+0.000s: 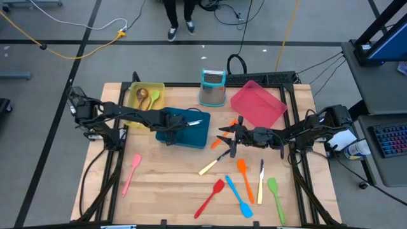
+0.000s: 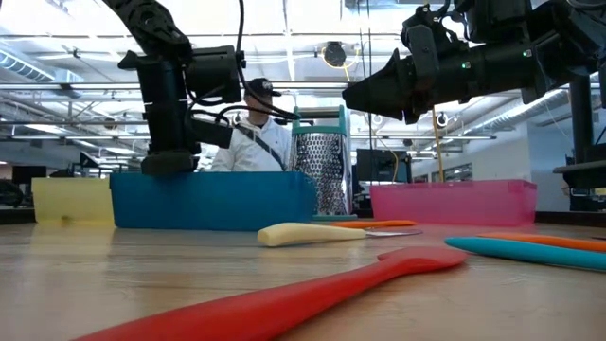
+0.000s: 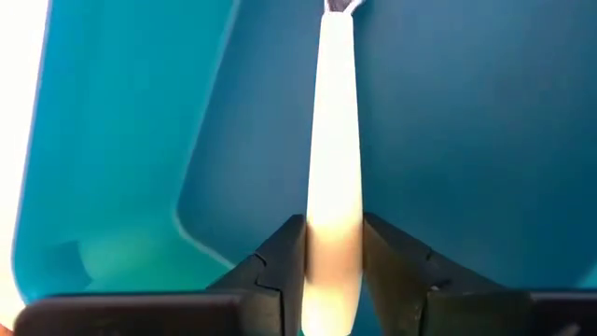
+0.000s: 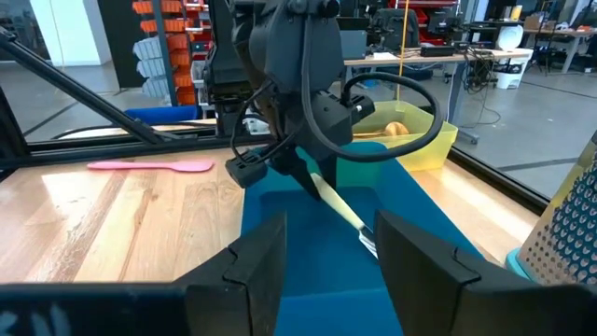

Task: Pick & Place Kitchen Items
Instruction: Put the top left yellow table knife into the blue bin, then put the top yellow table knife into the blue bin

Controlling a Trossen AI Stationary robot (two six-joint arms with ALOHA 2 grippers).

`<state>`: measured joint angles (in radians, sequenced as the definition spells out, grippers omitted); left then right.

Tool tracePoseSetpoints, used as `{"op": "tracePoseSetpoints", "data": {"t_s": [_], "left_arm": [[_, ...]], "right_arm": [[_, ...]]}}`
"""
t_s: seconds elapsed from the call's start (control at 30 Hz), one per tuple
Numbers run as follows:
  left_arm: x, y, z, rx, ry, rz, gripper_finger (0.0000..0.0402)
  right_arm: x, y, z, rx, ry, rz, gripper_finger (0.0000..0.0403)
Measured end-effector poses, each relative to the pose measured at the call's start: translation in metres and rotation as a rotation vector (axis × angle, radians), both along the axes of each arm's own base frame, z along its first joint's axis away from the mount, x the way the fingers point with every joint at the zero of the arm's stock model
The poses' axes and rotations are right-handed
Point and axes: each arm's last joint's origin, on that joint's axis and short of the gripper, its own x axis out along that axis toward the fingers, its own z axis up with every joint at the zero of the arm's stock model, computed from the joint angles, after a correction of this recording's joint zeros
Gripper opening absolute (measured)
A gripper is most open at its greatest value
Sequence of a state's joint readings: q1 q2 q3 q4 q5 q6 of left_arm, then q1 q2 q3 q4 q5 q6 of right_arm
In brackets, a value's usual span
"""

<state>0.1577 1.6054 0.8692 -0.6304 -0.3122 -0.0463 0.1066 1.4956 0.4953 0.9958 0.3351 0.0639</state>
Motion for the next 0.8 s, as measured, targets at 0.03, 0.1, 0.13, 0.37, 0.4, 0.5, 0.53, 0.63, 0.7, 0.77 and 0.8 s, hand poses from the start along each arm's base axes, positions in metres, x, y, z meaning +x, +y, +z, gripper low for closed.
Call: {"op": "tracePoseSetpoints", "data": {"t_s": [0.03, 0.1, 0.13, 0.37, 0.4, 0.5, 0.53, 0.63, 0.7, 0.77, 0.8], "left_arm": [[0.0, 0.0, 0.0, 0.0, 0.0, 0.0, 0.0112], [0.0, 0.0, 0.0, 0.0, -0.002, 0.001, 0.0129], [0.0, 0.0, 0.0, 0.0, -0.005, 0.002, 0.0138], [0.003, -0.002, 0.001, 0.007, -0.031, -0.002, 0.0183], [0.004, -0.003, 0.001, 0.007, -0.034, -0.005, 0.0185], [0.008, -0.006, 0.006, 0.014, -0.037, -0.045, 0.0188], [0.009, -0.007, 0.008, 0.017, -0.037, -0.057, 0.0188], [0.015, -0.011, 0.019, 0.04, -0.034, -0.076, 0.0188], [0.02, -0.014, 0.03, 0.06, -0.044, -0.086, 0.0188], [0.026, -0.017, 0.042, 0.073, -0.055, -0.095, 0.0188], [0.029, -0.02, 0.048, 0.073, -0.067, -0.099, 0.0189]], "right_arm": [[0.0, 0.0, 0.0, 0.0, 0.0, 0.0, 0.0155], [0.0, 0.0, 0.0, 0.0, 0.0, 0.0, 0.0155], [0.0, 0.0, 0.0, 0.0, 0.0, 0.0, 0.0155], [0.0, 0.0, 0.0, 0.0, 0.0, 0.0, 0.0155], [0.0, 0.0, 0.0, 0.0, 0.0, 0.0, 0.0155], [0.0, 0.0, 0.0, 0.0, 0.0, 0.0, 0.0155], [0.0, 0.0, 0.0, 0.0, 0.0, 0.0, 0.0155], [0.0, 0.0, 0.0, 0.0, 0.0, 0.0, 0.0155], [0.0, 0.0, 0.0, 0.0, 0.0, 0.0, 0.0155], [0.0, 0.0, 0.0, 0.0, 0.0, 0.0, 0.0155], [0.0, 0.0, 0.0, 0.0, 0.0, 0.0, 0.0155]]}}
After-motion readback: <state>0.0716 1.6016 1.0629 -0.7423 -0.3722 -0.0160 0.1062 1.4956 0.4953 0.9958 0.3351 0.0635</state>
